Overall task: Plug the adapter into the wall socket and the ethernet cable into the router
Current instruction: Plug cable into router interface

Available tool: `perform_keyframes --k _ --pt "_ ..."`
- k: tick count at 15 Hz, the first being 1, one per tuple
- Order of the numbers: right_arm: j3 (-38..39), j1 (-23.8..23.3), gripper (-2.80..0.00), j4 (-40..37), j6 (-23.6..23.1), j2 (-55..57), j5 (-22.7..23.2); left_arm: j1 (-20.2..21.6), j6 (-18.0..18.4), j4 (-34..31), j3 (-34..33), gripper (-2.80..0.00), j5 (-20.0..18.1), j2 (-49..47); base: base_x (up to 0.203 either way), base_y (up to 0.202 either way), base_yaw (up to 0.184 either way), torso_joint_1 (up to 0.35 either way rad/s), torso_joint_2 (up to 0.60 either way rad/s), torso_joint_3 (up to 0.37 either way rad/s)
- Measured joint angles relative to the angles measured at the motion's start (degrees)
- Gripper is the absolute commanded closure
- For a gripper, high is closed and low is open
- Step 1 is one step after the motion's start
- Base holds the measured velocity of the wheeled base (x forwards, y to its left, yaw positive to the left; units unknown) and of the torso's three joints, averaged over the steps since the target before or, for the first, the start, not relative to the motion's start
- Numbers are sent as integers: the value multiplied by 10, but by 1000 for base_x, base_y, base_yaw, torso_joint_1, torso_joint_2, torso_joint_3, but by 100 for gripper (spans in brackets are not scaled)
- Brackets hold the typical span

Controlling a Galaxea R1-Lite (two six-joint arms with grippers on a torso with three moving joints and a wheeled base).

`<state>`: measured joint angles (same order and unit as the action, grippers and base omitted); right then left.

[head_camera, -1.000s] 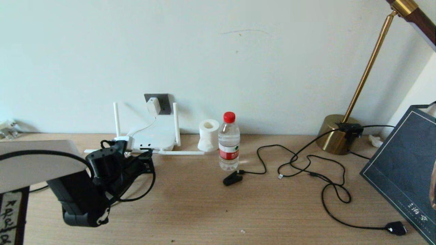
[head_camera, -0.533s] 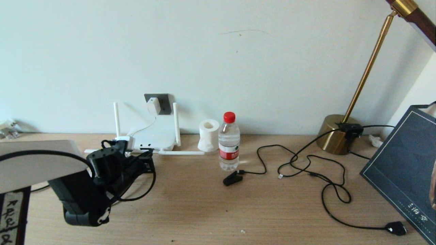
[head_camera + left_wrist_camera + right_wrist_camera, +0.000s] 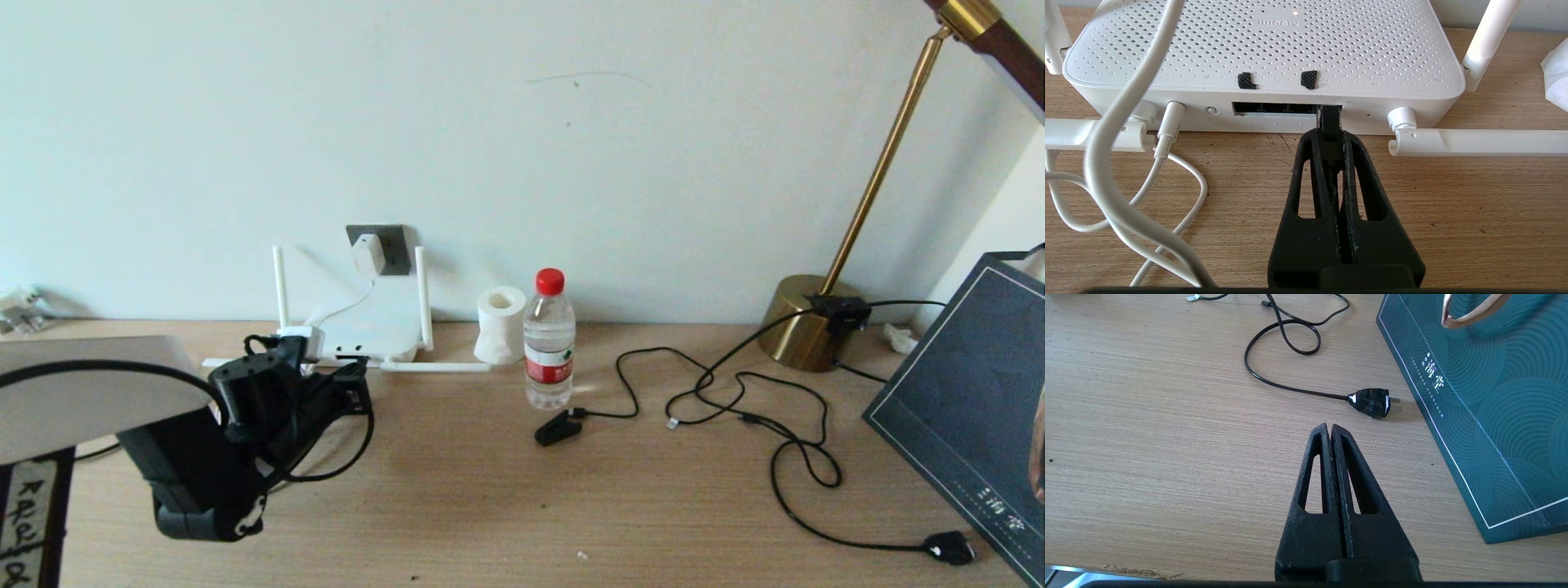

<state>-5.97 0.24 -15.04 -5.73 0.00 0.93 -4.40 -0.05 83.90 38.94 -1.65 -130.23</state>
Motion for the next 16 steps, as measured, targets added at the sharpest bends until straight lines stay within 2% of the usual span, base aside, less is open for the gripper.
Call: perform_keyframes --k 16 --pt "0 0 0 0 0 0 0 0 0 -7 26 0 0 -15 0 0 0 0 0 0"
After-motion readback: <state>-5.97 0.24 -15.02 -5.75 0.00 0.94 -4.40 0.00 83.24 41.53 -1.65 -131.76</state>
